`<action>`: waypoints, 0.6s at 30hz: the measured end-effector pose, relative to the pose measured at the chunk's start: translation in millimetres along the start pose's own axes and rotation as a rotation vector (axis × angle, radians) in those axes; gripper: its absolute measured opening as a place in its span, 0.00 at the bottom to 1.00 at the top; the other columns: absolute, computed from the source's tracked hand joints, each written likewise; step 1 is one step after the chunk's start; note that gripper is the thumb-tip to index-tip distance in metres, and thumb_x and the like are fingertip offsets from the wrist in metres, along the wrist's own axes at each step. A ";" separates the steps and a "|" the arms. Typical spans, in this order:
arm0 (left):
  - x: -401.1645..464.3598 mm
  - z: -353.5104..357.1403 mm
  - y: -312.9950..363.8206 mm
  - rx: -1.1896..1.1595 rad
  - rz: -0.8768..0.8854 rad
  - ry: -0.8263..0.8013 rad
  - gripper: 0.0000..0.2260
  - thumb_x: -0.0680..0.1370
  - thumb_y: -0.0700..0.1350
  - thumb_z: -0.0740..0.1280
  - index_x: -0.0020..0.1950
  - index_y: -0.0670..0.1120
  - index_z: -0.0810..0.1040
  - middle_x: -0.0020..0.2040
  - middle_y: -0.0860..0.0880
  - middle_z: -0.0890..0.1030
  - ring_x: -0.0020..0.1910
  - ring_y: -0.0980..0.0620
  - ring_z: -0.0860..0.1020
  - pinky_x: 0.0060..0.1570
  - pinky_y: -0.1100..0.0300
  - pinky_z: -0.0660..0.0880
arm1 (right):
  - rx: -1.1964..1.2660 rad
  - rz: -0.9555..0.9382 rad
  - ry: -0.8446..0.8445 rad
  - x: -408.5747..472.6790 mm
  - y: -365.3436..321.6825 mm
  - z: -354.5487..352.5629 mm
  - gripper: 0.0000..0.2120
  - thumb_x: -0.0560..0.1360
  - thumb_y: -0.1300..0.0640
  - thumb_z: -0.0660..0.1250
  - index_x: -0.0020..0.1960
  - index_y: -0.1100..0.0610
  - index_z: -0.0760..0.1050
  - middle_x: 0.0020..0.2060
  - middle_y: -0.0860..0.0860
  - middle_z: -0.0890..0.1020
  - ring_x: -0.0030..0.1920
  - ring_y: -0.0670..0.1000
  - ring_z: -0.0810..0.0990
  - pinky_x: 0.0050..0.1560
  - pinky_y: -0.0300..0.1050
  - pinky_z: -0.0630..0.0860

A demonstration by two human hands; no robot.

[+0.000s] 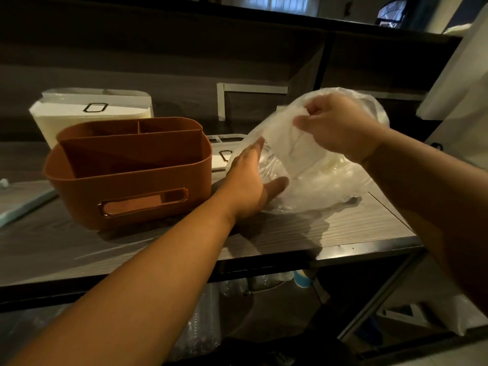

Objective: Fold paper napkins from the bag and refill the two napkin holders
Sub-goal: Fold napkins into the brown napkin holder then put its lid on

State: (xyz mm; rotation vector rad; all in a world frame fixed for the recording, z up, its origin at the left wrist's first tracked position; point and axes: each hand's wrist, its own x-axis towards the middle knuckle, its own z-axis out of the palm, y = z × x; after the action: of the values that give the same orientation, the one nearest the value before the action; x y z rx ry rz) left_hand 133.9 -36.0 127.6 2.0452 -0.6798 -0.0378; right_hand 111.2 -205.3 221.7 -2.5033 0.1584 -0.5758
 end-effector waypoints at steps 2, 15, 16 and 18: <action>-11.4 -4.2 10.4 -0.291 0.007 0.024 0.41 0.73 0.62 0.72 0.80 0.57 0.55 0.78 0.53 0.64 0.76 0.51 0.64 0.73 0.44 0.65 | 0.362 0.125 -0.029 -9.8 -12.3 -3.1 0.07 0.79 0.54 0.68 0.55 0.56 0.80 0.46 0.50 0.82 0.48 0.54 0.83 0.50 0.51 0.82; -110.0 -66.5 21.5 -0.077 -0.034 0.188 0.31 0.76 0.45 0.74 0.74 0.61 0.65 0.58 0.64 0.74 0.53 0.62 0.77 0.42 0.66 0.79 | 1.369 0.518 -0.360 -97.4 -32.6 70.1 0.21 0.75 0.65 0.64 0.67 0.55 0.70 0.60 0.61 0.80 0.54 0.61 0.84 0.55 0.57 0.82; -115.9 -73.5 21.3 -0.027 -0.035 0.187 0.31 0.75 0.45 0.75 0.73 0.61 0.66 0.58 0.64 0.74 0.54 0.61 0.77 0.45 0.64 0.79 | 1.385 0.501 -0.390 -99.9 -32.0 73.7 0.19 0.75 0.66 0.64 0.65 0.56 0.72 0.61 0.61 0.80 0.55 0.61 0.84 0.55 0.55 0.82; -124.1 -84.4 17.5 0.066 -0.025 0.224 0.30 0.74 0.46 0.76 0.72 0.61 0.68 0.57 0.65 0.74 0.55 0.61 0.76 0.48 0.63 0.79 | 1.391 0.462 -0.427 -104.5 -31.9 80.3 0.17 0.75 0.68 0.62 0.63 0.57 0.75 0.61 0.59 0.80 0.57 0.60 0.83 0.56 0.54 0.82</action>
State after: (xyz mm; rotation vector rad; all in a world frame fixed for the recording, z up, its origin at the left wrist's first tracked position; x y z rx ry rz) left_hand 45.5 82.5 158.6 2.0816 -0.5217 0.1991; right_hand 51.7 -114.6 140.5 -1.1117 0.1019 0.0985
